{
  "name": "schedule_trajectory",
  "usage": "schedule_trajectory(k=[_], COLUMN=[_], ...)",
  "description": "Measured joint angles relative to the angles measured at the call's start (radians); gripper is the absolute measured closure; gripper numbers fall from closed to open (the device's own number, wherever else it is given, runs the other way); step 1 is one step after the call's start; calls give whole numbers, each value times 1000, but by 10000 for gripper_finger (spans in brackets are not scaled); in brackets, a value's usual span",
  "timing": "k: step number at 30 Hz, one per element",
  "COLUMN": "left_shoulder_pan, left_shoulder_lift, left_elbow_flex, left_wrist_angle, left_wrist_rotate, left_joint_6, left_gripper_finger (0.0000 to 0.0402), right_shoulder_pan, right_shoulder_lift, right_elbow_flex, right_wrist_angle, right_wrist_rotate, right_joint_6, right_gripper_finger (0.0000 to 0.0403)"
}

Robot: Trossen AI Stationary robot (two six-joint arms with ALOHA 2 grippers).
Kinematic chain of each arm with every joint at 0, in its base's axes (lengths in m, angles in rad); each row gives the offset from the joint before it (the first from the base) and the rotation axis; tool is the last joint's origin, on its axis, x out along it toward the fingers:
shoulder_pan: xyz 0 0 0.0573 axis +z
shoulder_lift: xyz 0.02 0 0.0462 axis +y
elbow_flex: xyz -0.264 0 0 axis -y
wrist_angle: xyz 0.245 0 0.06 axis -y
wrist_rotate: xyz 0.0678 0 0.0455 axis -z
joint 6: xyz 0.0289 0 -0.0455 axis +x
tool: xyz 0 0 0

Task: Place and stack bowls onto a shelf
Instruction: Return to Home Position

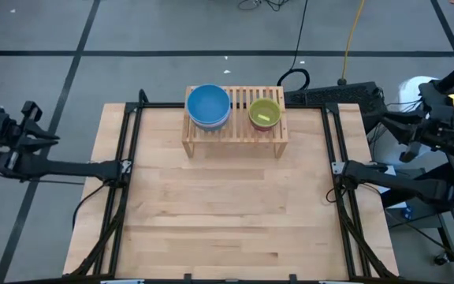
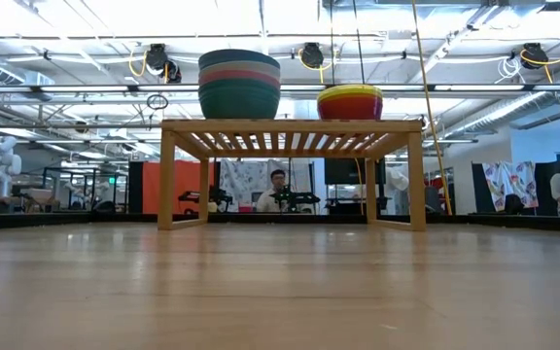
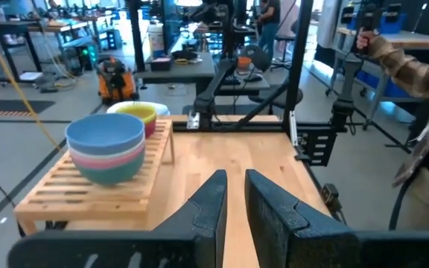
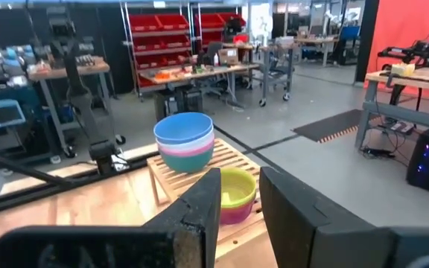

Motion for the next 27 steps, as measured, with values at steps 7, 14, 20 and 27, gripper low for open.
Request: schedule_trajectory(k=[7,14,20,27], left_shoulder_pan=[84,176,255,350], left_shoulder_lift=[-143,-283,-386,-468], left_elbow_flex=[-139,-259,-341,-416], left_wrist_angle=[54,103,160,175], left_wrist_rotate=[83,142,190,246], left_joint_6=[6,16,14,-9], left_gripper_finger=[348,348,348,348], right_shoulder_pan=[0,-5,-5,-5], right_shoulder_lift=[-83,-174,-293,-452], right_elbow_flex=[0,-22,-134,-321], right_wrist_angle=[-4,-95,-64,29], right_wrist_rotate=[6,78,78,78], right_joint_6=[34,86,111,138], right_gripper_finger=[316,316,316,316])
